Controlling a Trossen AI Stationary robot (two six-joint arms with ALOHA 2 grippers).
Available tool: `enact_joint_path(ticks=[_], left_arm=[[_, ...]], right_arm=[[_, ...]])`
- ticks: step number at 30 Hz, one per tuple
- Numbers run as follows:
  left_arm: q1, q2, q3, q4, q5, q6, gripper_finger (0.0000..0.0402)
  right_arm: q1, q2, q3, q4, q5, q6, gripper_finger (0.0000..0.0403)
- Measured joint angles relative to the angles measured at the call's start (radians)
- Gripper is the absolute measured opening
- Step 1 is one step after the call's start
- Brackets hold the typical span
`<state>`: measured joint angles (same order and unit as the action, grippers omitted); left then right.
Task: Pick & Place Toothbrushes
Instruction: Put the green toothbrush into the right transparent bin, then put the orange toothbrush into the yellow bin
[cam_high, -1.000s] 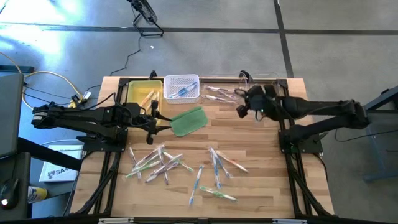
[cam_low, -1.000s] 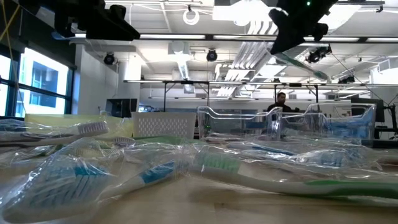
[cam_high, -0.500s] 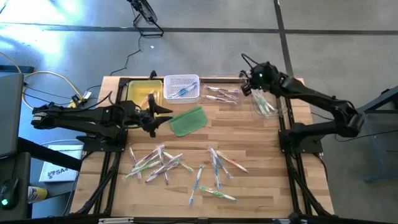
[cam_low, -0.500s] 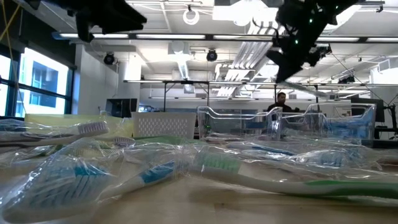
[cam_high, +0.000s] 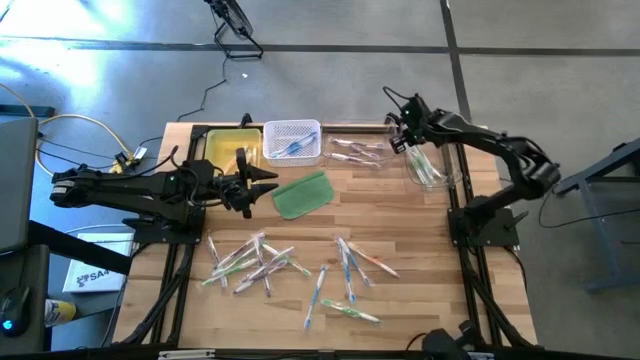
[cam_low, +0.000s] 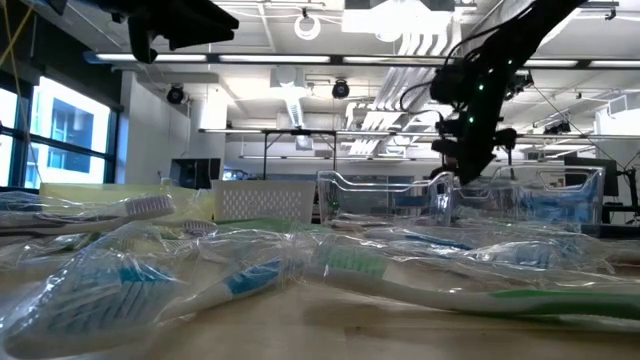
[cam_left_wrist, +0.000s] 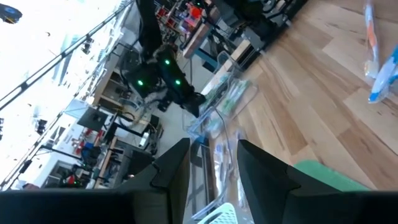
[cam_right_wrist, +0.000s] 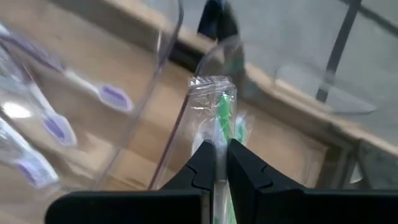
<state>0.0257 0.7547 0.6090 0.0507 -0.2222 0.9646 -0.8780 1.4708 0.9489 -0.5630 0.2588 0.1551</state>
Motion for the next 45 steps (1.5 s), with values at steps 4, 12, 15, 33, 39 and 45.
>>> enact_joint_path(ticks=[4, 12, 15, 33, 39, 45], left_arm=[[0.000, 0.000, 0.000, 0.004, 0.000, -0.001, 0.0129], [0.000, 0.000, 0.000, 0.000, 0.000, -0.027, 0.0129], [0.000, 0.000, 0.000, 0.000, 0.000, -0.027, 0.0129], [0.000, 0.000, 0.000, 0.009, 0.000, -0.027, 0.0129], [0.000, 0.000, 0.000, 0.009, 0.000, -0.027, 0.0129], [0.000, 0.000, 0.000, 0.010, 0.000, -0.067, 0.0129]], right_arm=[[0.000, 0.050, 0.000, -0.014, 0.002, 0.000, 0.0015], [0.000, 0.082, 0.000, -0.017, 0.043, -0.001, 0.0052], [0.000, 0.082, 0.000, -0.016, 0.053, -0.006, 0.0087], [0.041, -0.219, 0.000, 0.021, -0.125, -0.082, 0.0067], [0.096, -0.317, 0.000, 0.103, -0.324, -0.173, 0.0028], [0.160, -0.322, 0.000, 0.144, -0.491, -0.287, 0.0005]])
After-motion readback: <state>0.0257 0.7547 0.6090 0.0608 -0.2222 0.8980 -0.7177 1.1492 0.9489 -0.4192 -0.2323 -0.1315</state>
